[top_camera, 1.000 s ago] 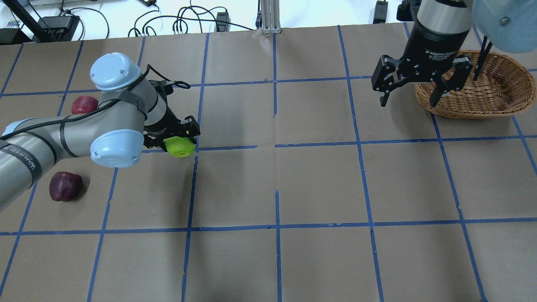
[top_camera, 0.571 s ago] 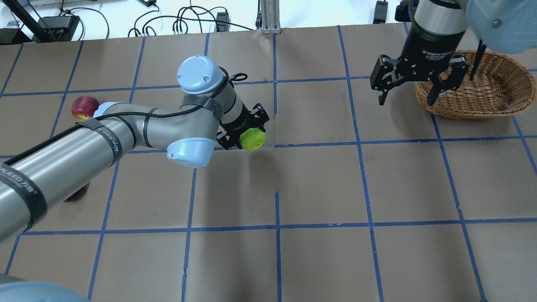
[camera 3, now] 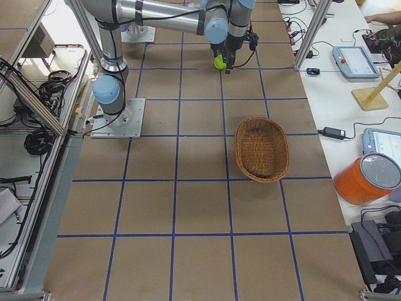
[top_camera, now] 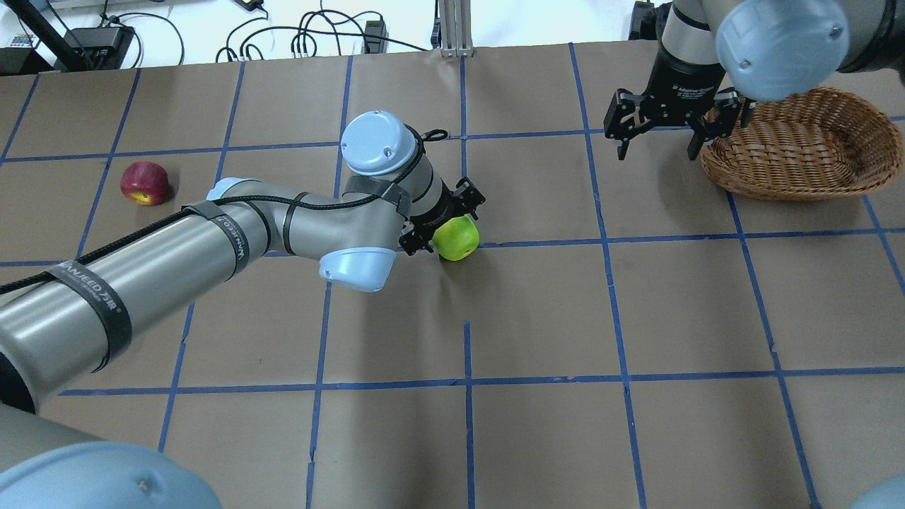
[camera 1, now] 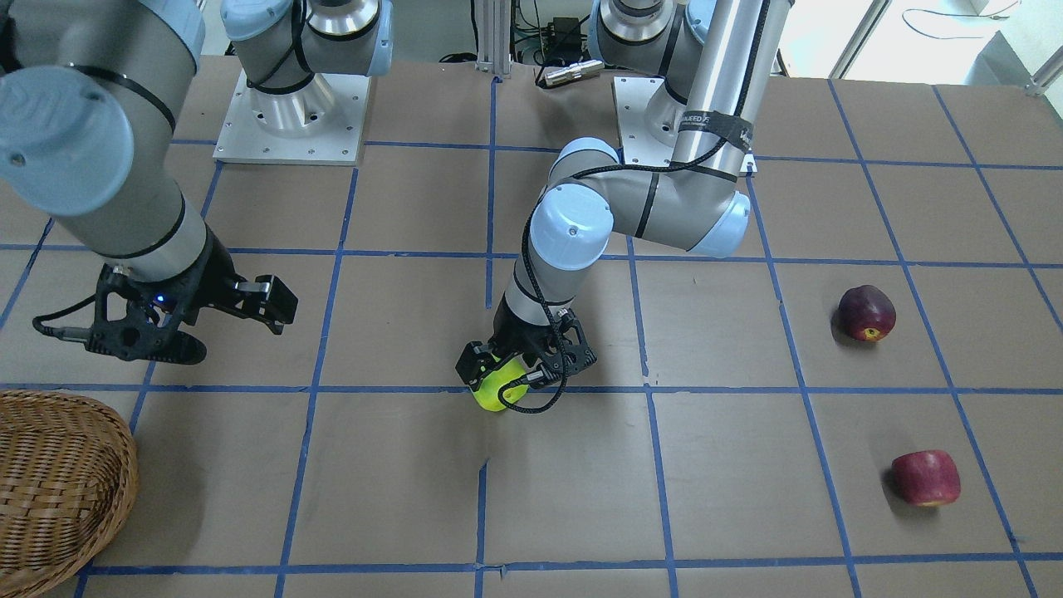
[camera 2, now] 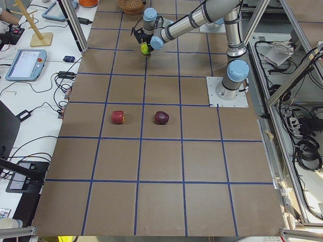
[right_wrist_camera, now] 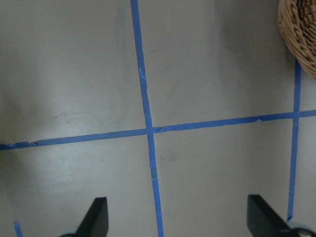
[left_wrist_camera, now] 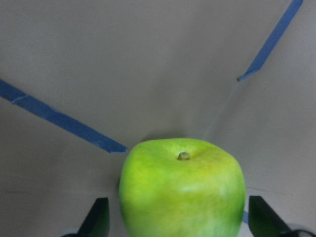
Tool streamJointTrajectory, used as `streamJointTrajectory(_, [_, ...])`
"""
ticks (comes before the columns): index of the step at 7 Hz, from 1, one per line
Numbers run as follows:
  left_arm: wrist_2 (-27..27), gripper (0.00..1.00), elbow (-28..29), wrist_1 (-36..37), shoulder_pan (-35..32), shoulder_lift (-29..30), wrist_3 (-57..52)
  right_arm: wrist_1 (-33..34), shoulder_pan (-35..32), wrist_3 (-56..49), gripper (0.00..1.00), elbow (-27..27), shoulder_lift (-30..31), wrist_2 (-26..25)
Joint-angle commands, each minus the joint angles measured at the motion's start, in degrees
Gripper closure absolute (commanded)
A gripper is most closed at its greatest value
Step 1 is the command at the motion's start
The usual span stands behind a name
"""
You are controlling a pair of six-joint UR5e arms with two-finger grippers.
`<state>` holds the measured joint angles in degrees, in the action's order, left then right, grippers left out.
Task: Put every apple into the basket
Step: 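Carry the green apple toward the table center with the left gripper and release it, then lower the right gripper onto the green apple while the left gripper withdraws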
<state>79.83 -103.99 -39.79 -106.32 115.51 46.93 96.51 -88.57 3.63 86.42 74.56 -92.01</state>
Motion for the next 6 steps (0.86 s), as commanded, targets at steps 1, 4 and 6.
streamJointTrajectory(1, [0.1,0.00,6.6,-16.0,5.3,-4.6,-10.7,1.9,-3.9,-2.4,0.00,-0.1,-3.5,1.9])
streamJointTrajectory(4, [14.8,0.00,12.2,-35.3,16.6,-11.1,-44.4,9.4,-16.4,-5.0,0.00,0.0,-6.3,7.5])
streamJointTrajectory(6, [18.8,0.00,8.6,-34.8,25.4,-14.2,-65.8,12.7,-22.3,-4.4,0.00,0.0,-10.3,7.8])
